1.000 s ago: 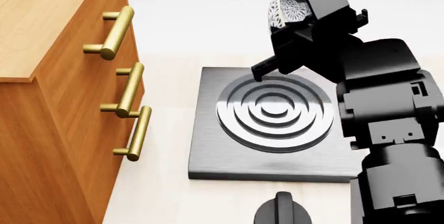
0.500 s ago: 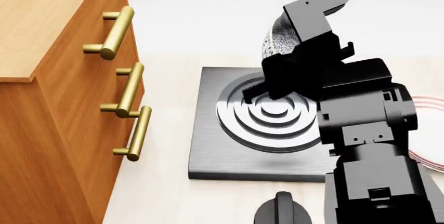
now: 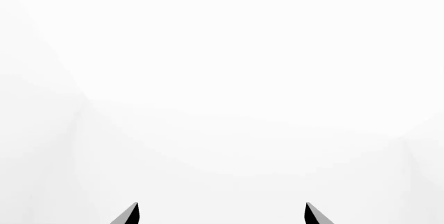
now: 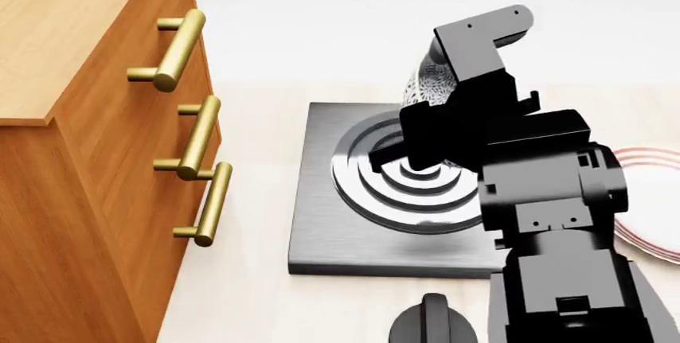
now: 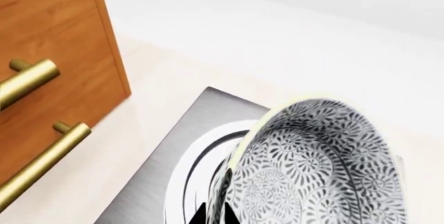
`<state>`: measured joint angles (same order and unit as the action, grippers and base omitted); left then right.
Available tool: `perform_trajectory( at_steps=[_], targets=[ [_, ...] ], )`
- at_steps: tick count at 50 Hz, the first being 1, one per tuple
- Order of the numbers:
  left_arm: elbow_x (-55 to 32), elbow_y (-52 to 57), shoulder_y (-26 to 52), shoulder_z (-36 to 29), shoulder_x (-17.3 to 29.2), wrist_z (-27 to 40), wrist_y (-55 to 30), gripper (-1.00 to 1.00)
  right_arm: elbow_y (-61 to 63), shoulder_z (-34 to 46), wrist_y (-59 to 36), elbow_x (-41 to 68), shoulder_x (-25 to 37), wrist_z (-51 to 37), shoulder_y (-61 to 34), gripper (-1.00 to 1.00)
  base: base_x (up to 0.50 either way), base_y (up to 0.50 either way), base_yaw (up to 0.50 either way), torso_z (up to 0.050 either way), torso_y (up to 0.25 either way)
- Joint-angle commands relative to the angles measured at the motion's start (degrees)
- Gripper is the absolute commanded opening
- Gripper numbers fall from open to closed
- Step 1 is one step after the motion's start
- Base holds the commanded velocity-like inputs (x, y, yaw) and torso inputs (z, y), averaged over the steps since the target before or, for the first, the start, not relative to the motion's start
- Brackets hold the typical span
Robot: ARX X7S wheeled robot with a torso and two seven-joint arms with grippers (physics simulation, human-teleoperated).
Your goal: Put the bowl on the stove.
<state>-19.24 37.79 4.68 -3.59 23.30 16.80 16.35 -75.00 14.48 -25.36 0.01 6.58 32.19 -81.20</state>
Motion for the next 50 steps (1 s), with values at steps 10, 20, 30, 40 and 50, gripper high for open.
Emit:
perform_trajectory(
  at_steps=[10, 20, 30, 40, 50],
  targets=[
    [0.3, -0.4, -0.3, -0.1, 0.4, 0.0, 0.5, 1.00, 0.0, -1.7, -0.8, 0.0, -0.2, -0.9, 0.4, -1.00, 0.00, 0.00, 0.00, 0.000, 0.000],
    [0.7, -0.7, -0.2, -0.1, 0.3, 0.2, 0.7, 1.00, 0.0, -2.1, -1.0, 0.0, -0.2, -1.2, 0.5, -1.00, 0.00, 0.00, 0.00, 0.000, -0.034],
    [0.6, -0.7, -0.3, -0.3, 0.3, 0.2, 1.0, 1.00, 0.0, -2.7, -0.7, 0.1, -0.2, -1.4, 0.5, -1.00, 0.00, 0.00, 0.00, 0.000, -0.211],
    [0.5, -0.7, -0.2, -0.2, 0.3, 0.5, 1.1, 1.00, 0.0, -3.0, -0.9, 0.1, -0.2, -1.5, 0.5, -1.00, 0.00, 0.00, 0.00, 0.000, -0.038],
    [0.0, -0.5, -0.2, -0.1, 0.3, 1.0, 0.8, 1.00, 0.0, -2.9, -1.2, 0.0, -0.2, -1.6, 0.5, -1.00, 0.00, 0.00, 0.00, 0.000, 0.000]
  ],
)
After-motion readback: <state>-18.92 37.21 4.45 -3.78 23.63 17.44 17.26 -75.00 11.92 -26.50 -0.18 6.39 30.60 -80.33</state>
